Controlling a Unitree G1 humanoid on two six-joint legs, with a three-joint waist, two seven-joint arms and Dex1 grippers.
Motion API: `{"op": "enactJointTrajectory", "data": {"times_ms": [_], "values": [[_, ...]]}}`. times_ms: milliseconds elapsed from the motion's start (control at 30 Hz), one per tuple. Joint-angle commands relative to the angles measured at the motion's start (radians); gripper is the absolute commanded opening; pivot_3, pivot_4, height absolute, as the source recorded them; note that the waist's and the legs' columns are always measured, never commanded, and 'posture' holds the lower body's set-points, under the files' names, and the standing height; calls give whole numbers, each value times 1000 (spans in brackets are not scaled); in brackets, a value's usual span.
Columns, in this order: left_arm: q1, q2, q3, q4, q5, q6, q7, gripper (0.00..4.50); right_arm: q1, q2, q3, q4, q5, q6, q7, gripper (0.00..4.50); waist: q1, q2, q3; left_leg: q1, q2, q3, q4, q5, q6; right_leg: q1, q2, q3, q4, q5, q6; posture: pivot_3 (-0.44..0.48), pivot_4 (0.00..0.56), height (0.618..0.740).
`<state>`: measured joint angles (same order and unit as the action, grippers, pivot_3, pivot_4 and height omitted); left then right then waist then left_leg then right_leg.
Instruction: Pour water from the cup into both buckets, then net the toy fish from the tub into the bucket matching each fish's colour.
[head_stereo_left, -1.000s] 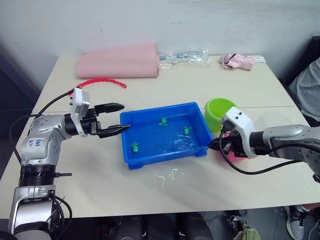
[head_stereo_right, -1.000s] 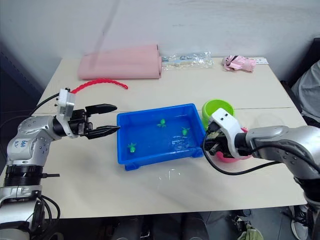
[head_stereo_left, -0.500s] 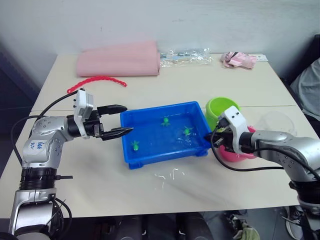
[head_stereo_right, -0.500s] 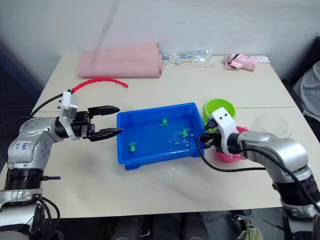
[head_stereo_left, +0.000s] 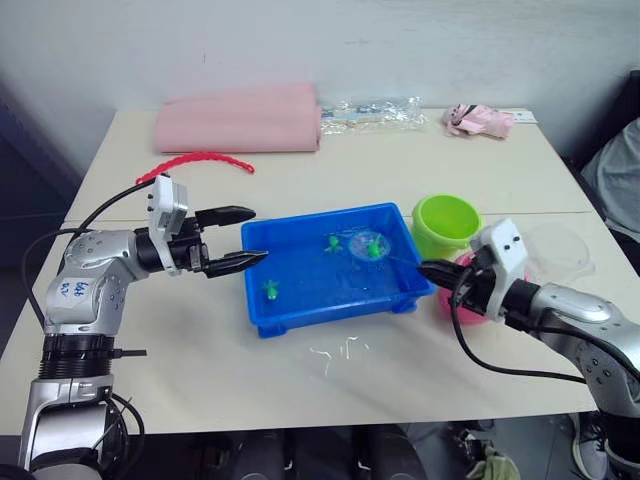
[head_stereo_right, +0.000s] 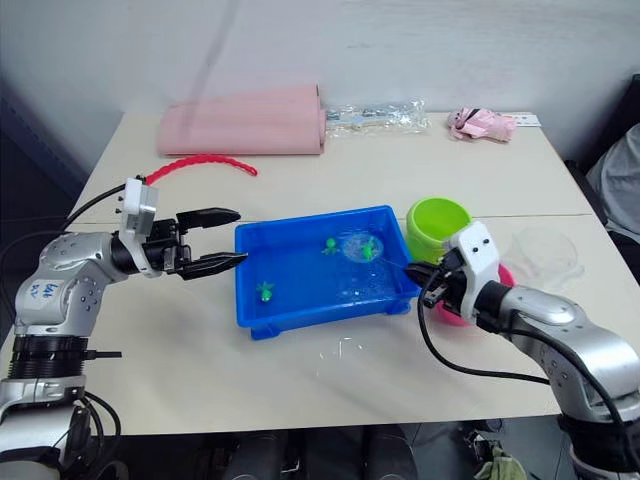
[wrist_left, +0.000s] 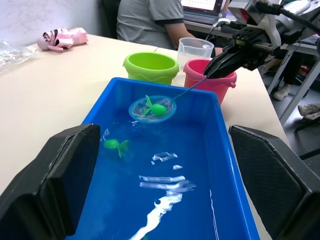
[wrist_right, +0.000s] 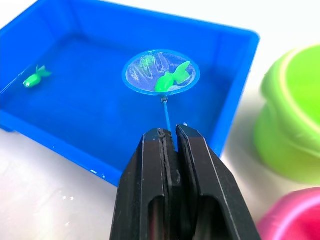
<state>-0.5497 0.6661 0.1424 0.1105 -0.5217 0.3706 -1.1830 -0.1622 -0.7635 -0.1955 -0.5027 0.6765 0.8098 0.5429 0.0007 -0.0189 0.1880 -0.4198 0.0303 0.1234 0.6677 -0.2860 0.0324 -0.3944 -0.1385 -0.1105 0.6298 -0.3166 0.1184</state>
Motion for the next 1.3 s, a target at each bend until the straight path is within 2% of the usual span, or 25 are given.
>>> {"op": "enactJointTrajectory", "data": {"times_ms": [33, 233, 400, 500, 767, 933, 1133, 1300], "values": [[-45, -12, -1, -5, -18, -10, -6, 4475, 56, -47, -98, -63, -20, -108, 93, 0, 1, 0, 0, 0, 0, 0, 0, 0, 0, 0, 1, 0, 0, 0, 0, 0, 150, 740], [-117, -48, -6, 24, -28, 27, 8, 4475, 96, -48, -258, -47, 20, -151, 125, 0, 12, 0, 0, 0, 0, 0, 2, 0, 1, 1, 1, 1, -1, 1, 1, 0, 150, 740], [-153, -89, -16, 42, -20, 44, 25, 4475, 102, -67, -335, 1, 0, -163, 132, 0, 14, 0, 0, 1, 1, 0, 2, 1, 1, 2, 2, 1, 0, 1, 1, 0, 150, 740], [-171, -116, -45, 60, -3, 37, 24, 4475, 84, -98, -313, 87, -101, -244, 134, 0, 18, 0, 0, 1, 0, 0, 2, 1, 1, 2, 2, 2, 0, 1, 1, 0, 150, 740], [-169, -143, -71, 60, 1, 26, 23, 4475, 65, -131, -122, 297, -505, -630, 65, 0, 17, 0, 0, 1, 1, 0, 2, 1, -1, 1, 3, 2, 0, 1, 1, 0, 150, 740], [-144, -141, -72, 60, 4, 12, 18, 4475, 97, -270, -31, 420, -896, -1026, -75, 0, 17, 0, 0, 1, 1, 1, 2, 1, -1, 1, 3, 3, 0, 1, 1, 0, 150, 740], [-133, -146, -72, 70, 7, -2, 21, 4475, 105, -400, -3, 519, -1109, -1281, -193, 0, 17, 0, 0, 1, 1, 1, 3, 2, -1, 0, 3, 3, 0, 1, 1, 0, 150, 740], [-134, -152, -73, 88, 14, -19, 20, 4475, 89, -436, -47, 580, -1203, -1414, -330, 0, 16, 0, 0, 1, 1, 1, 4, 2, -2, 1, 3, 3, 0, 1, 1, 0, 150, 740]]}}
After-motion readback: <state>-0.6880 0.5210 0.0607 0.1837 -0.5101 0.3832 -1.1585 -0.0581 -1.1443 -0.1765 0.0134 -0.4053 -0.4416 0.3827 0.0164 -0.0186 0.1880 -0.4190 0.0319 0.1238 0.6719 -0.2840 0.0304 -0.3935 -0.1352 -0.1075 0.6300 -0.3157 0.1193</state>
